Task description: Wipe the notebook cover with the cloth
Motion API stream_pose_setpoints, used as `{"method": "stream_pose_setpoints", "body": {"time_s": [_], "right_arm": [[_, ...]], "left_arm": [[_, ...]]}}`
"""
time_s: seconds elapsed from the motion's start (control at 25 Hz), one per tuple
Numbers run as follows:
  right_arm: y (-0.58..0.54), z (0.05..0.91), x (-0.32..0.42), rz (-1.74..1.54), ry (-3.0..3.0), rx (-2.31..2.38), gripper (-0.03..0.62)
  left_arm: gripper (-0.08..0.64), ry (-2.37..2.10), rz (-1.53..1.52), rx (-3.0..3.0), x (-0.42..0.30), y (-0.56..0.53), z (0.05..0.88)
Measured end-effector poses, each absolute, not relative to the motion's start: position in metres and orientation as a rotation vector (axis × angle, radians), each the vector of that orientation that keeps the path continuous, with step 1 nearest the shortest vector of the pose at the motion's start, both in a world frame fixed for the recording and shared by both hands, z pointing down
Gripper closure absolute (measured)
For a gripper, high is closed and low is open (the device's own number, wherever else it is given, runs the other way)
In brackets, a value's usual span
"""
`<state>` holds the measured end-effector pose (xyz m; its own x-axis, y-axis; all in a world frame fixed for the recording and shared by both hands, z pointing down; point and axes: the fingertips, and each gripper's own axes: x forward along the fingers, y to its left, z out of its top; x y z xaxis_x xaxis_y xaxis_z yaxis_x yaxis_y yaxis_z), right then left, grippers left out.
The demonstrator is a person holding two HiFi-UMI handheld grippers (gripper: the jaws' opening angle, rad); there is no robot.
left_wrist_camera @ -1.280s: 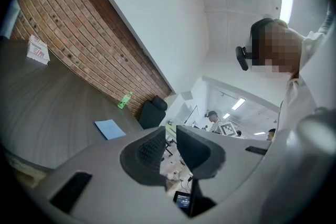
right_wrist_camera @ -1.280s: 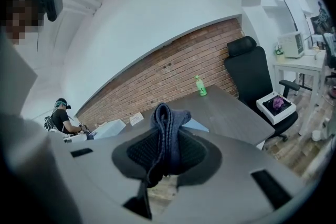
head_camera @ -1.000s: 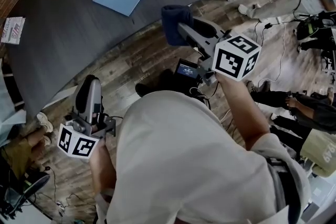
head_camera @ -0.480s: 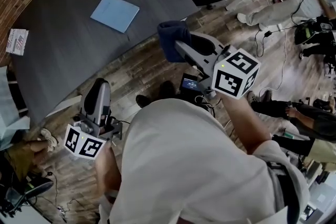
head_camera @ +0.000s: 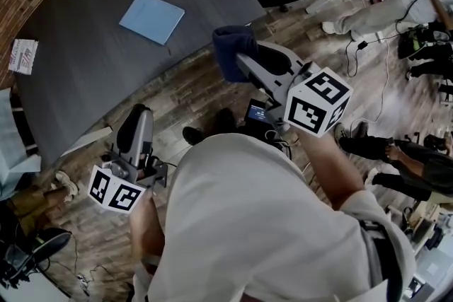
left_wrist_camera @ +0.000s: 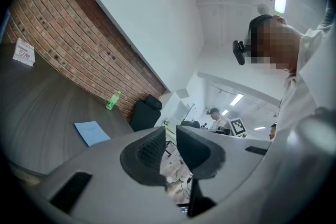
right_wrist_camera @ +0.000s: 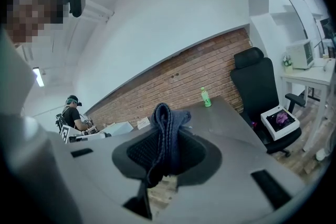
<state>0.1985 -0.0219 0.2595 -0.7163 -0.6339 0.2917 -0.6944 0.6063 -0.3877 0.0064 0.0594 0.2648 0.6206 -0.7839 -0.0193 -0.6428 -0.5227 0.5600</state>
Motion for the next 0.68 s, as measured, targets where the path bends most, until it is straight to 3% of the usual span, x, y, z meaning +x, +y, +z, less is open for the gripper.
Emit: {"method": "stream_pose_setpoints", "body": {"time_s": [0.68], "right_arm": [[-0.032,0.251,0.216,0.699,-2.717,1.199,0.492]], "left_arm": [[0.489,-1.1,-0.342,2.343,0.018,0.059,0.265]]}}
